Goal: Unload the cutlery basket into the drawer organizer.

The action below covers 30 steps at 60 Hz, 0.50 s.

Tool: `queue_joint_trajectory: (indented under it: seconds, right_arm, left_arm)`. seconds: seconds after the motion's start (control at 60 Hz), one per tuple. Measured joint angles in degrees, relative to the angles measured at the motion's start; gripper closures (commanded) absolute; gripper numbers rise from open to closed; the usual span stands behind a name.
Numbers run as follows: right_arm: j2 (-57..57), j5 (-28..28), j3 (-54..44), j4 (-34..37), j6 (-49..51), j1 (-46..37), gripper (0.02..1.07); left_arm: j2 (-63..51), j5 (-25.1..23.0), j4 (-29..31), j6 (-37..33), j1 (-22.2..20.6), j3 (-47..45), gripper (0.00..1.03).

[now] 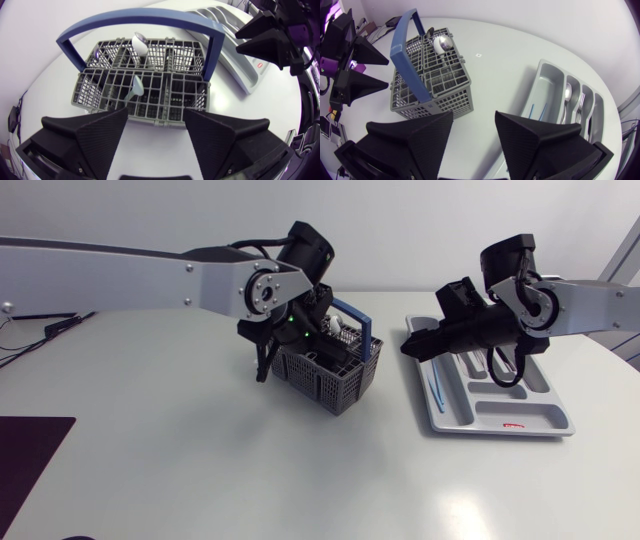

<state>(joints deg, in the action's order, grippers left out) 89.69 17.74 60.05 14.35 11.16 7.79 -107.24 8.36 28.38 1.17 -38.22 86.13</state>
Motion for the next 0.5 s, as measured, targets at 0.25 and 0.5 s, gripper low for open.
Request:
queue_joint_trajectory:
  seconds: [0.25, 0.5]
  right_arm:
    - [-4.6, 0.0, -1.8, 0.0, 0.9, -1.2, 0.44]
    - [-6.6, 0.0, -3.7, -0.2, 1.1, -1.2, 0.44]
  left_arm:
    - [-3.4, 5.3, -1.1, 2.1, -0.5, 4.0, 0.44]
    - [-5.6, 6.8, -3.5, 3.6, -0.5, 4.7, 0.66]
